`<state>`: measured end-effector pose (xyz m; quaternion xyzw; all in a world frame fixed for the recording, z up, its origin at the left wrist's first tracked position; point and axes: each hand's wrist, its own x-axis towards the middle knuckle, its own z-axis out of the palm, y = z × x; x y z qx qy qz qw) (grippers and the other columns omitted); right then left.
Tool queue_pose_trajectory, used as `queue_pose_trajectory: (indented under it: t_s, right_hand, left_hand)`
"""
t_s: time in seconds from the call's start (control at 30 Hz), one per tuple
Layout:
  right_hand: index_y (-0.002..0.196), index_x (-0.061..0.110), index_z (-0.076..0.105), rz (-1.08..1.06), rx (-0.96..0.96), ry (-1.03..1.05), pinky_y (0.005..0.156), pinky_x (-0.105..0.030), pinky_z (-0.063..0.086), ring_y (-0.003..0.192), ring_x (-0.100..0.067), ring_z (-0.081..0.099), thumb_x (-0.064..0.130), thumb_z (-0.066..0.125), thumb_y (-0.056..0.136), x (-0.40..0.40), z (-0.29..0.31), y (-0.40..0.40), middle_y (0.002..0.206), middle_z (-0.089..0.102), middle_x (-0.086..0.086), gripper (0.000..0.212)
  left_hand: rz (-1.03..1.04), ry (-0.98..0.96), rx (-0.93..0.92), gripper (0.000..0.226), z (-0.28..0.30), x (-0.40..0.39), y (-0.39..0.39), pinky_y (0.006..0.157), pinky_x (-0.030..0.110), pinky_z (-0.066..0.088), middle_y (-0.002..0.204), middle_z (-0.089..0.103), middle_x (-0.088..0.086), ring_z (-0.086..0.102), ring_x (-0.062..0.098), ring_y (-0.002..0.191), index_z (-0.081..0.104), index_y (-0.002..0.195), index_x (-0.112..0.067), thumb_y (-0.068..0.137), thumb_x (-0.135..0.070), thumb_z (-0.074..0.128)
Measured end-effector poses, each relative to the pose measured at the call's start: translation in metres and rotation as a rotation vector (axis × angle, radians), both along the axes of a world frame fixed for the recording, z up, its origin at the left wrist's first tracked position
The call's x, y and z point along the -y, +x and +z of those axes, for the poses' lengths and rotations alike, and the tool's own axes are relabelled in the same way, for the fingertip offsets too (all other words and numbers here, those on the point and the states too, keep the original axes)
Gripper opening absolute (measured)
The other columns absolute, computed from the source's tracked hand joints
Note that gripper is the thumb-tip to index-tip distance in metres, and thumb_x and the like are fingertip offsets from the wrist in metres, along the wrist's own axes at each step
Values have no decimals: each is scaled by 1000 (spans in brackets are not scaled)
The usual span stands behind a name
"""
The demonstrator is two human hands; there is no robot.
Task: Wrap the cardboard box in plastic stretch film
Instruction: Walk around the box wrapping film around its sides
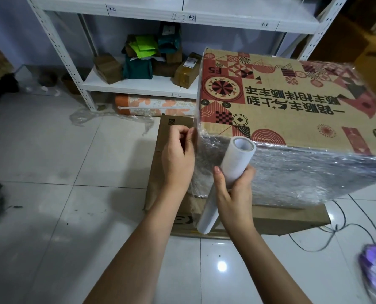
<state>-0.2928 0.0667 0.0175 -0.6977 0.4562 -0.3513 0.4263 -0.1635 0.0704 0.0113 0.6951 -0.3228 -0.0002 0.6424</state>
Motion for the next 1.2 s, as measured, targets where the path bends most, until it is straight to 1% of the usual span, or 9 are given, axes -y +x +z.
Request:
queue_pose_trajectory:
  t_s: [0.27, 0.37, 0.47, 0.57, 0.67, 0.8, 0.93, 1.07, 1.2]
  right_hand:
    - [108, 18, 35, 20, 36, 25, 75, -54, 49, 81, -16, 55, 40, 57, 87, 2, -1, 0, 85, 49, 15, 38]
    - [108, 19, 35, 33, 55, 28, 73, -49, 51, 78, -7, 54, 39, 57, 87, 2, -1, -1, 86, 49, 15, 36]
    - [107, 19, 35, 55, 73, 37, 69, -42, 52, 75, 2, 54, 38, 56, 87, 3, -1, -1, 87, 49, 13, 35]
    - [101, 28, 34, 72, 93, 44, 67, -36, 52, 75, 4, 54, 36, 56, 89, 3, -2, 0, 87, 50, 11, 27]
    - [101, 27, 34, 73, 111, 49, 66, -33, 51, 75, 4, 54, 37, 56, 88, 3, -3, 0, 88, 50, 11, 27]
    - [106, 20, 34, 69, 130, 40, 63, -24, 48, 74, 7, 54, 37, 56, 88, 4, -6, 1, 87, 49, 13, 33]
    - [101, 23, 34, 69, 131, 25, 63, -28, 49, 72, 7, 55, 36, 56, 89, 5, -7, 0, 85, 49, 14, 28]
    - [102, 24, 36, 71, 140, 25, 64, -26, 49, 74, 8, 55, 37, 57, 88, 6, -8, 1, 86, 49, 14, 28]
    - [108, 16, 35, 74, 146, 18, 64, -25, 49, 74, 7, 55, 34, 57, 89, 7, -11, 0, 86, 49, 15, 34]
  left_hand:
    - [-233, -35, -653, 18, -2, 4, 8, 55, 15, 47, 69, 68, -10, 61, 1, 65, 64, 70, -23, 86, -32, 63]
    - [-396, -7, -905, 44, -3, -5, 21, 71, 26, 52, 90, 73, 2, 68, 15, 87, 69, 90, -17, 75, -56, 57]
    - [-406, -108, -1071, 48, -21, -22, 34, 83, 30, 48, 97, 71, 3, 65, 16, 94, 67, 101, -20, 93, -55, 35]
    - [-220, 13, -1031, 26, -58, -47, 25, 74, 24, 45, 94, 69, 0, 63, 12, 89, 64, 99, -24, 98, -16, 39]
    - [-234, 195, -983, 39, -94, -66, -1, 80, 26, 44, 100, 70, 5, 61, 20, 100, 68, 92, -22, 89, 6, 40]
    - [-438, 238, -1068, 27, -112, -64, -24, 102, 41, 37, 106, 71, 2, 58, 24, 111, 70, 103, -19, 97, -26, 45]
    - [-591, 114, -1141, 60, -122, -65, -27, 103, 38, 34, 116, 66, 8, 58, 20, 113, 70, 109, -19, 78, -68, 53]
    - [-593, 172, -1033, 47, -131, -74, -26, 84, 24, 49, 103, 71, 3, 64, 15, 100, 75, 96, -23, 59, -52, 82]
    - [-521, 212, -1002, 33, -140, -84, -23, 69, 14, 50, 92, 74, 1, 69, 9, 86, 71, 97, -12, 65, -17, 77]
